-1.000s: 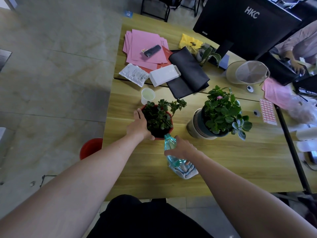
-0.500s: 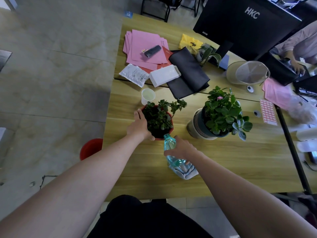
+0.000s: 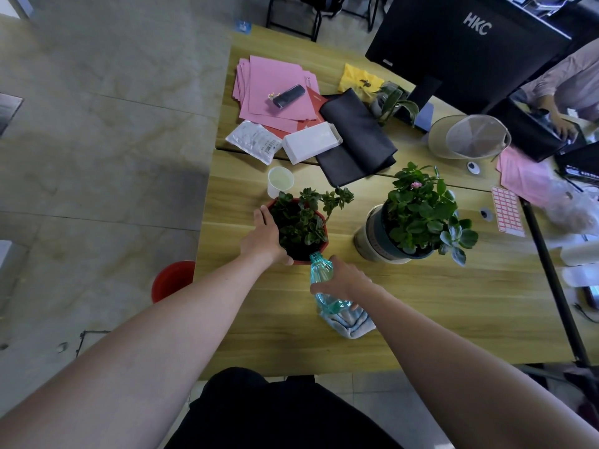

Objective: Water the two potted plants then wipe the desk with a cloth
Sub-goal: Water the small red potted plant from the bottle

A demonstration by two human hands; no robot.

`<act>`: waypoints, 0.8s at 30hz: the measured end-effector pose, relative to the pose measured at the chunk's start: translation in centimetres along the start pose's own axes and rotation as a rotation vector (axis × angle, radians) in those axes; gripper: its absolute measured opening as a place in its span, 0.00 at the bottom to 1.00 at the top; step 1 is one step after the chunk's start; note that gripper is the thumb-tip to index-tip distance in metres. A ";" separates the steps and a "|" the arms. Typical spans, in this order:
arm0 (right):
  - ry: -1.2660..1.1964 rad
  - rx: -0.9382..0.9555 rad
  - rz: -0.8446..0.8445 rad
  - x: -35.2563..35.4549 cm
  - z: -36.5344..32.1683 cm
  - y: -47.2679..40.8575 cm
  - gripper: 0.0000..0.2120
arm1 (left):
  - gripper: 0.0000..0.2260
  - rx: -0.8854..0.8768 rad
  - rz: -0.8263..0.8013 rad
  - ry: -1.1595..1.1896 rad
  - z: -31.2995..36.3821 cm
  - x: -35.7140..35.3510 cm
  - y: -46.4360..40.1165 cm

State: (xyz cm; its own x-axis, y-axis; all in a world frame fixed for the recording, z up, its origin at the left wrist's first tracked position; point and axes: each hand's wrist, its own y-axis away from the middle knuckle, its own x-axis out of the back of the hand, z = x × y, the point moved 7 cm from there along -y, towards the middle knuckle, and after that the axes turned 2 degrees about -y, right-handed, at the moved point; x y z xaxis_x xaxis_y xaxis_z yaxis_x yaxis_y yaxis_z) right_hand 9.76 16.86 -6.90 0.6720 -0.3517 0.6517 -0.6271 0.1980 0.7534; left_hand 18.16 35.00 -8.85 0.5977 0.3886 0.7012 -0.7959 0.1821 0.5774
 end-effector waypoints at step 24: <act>0.006 -0.004 -0.010 -0.2 0.0 0.1 0.37 | 0.64 0.007 0.004 0.001 0.0 0.3 0.3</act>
State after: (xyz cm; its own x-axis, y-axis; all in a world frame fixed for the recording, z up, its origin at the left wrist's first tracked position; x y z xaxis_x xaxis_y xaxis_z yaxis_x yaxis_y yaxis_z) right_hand 9.62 16.94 -6.95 0.6803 -0.3481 0.6450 -0.6188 0.1987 0.7600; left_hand 18.11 35.11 -8.50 0.5945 0.3900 0.7032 -0.7975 0.1746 0.5774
